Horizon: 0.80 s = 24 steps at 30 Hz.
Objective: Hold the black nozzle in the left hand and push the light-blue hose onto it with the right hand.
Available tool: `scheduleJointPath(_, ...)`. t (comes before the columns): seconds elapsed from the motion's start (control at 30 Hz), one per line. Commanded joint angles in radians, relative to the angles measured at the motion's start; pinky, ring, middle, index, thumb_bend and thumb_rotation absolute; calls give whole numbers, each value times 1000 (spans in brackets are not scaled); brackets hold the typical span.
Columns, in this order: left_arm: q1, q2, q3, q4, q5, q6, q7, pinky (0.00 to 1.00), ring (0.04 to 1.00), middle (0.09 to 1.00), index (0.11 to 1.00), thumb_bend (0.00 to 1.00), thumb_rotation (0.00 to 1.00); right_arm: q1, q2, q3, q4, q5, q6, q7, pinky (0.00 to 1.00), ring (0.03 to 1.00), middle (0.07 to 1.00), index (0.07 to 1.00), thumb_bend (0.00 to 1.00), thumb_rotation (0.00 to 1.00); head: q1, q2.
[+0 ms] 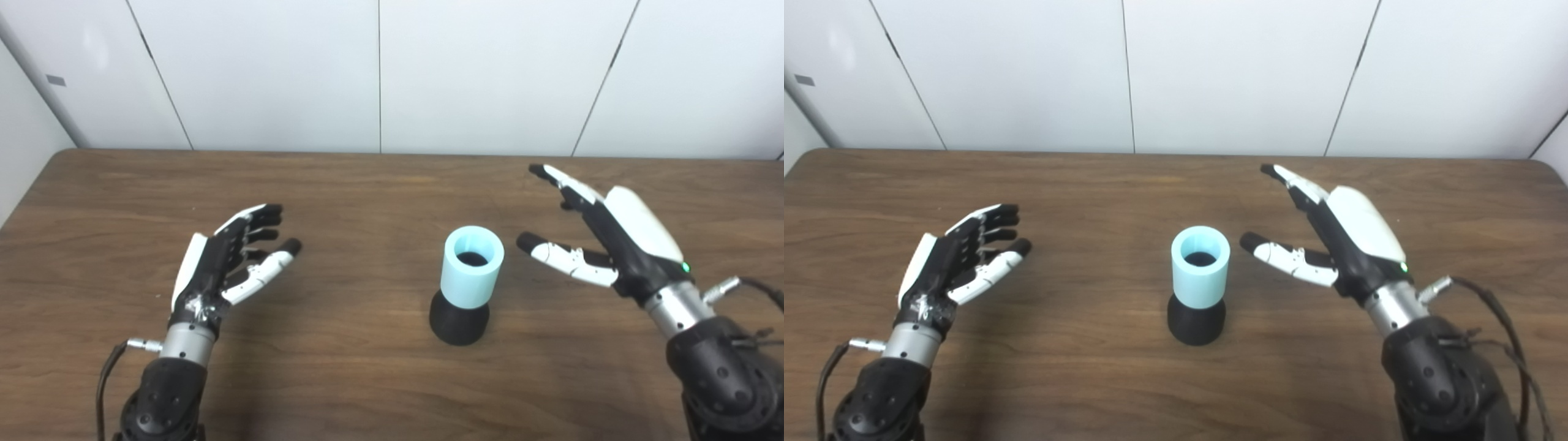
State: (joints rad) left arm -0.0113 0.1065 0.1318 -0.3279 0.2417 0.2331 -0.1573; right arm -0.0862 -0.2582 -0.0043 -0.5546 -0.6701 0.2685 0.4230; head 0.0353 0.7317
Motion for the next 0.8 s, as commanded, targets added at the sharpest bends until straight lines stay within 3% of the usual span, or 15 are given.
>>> scheduleJointPath(0.0,-9,5,0,19,-31,-109,40,719,787,809,817,583,664,11,32,-18,6,37,-3,-70,805,906,918,914,443,841,-2,2)
scheduleJointPath(0.1,-3,14,11,69,-122,-146,25,812,827,837,836,438,817,58,68,-33,48,97,-18,-119,756,869,924,922,432,876,-7,2)
scheduleJointPath(0.17,5,26,15,95,-172,-159,13,877,866,875,873,402,849,86,73,-35,76,112,-35,-148,738,853,917,939,446,949,-17,0)
scheduleJointPath(0.3,30,44,4,110,-195,-150,15,959,908,926,935,444,927,131,112,-54,140,241,-93,-219,778,886,940,959,472,998,-44,-2)
scheduleJointPath(0.43,57,27,15,160,-250,-205,31,995,980,988,995,515,996,168,176,-87,210,422,-142,-267,817,934,969,974,492,1000,-58,-5)
scheduleJointPath(0.63,97,21,0,189,-244,-271,51,1000,1000,1000,1000,546,1000,205,201,-92,294,525,-248,-319,981,979,978,996,526,1000,-71,-8)
scheduleJointPath(0.77,108,32,-13,226,-210,-347,65,1000,1000,1000,1000,522,1000,220,200,-92,322,587,-289,-324,1000,993,987,1000,555,1000,-75,-7)
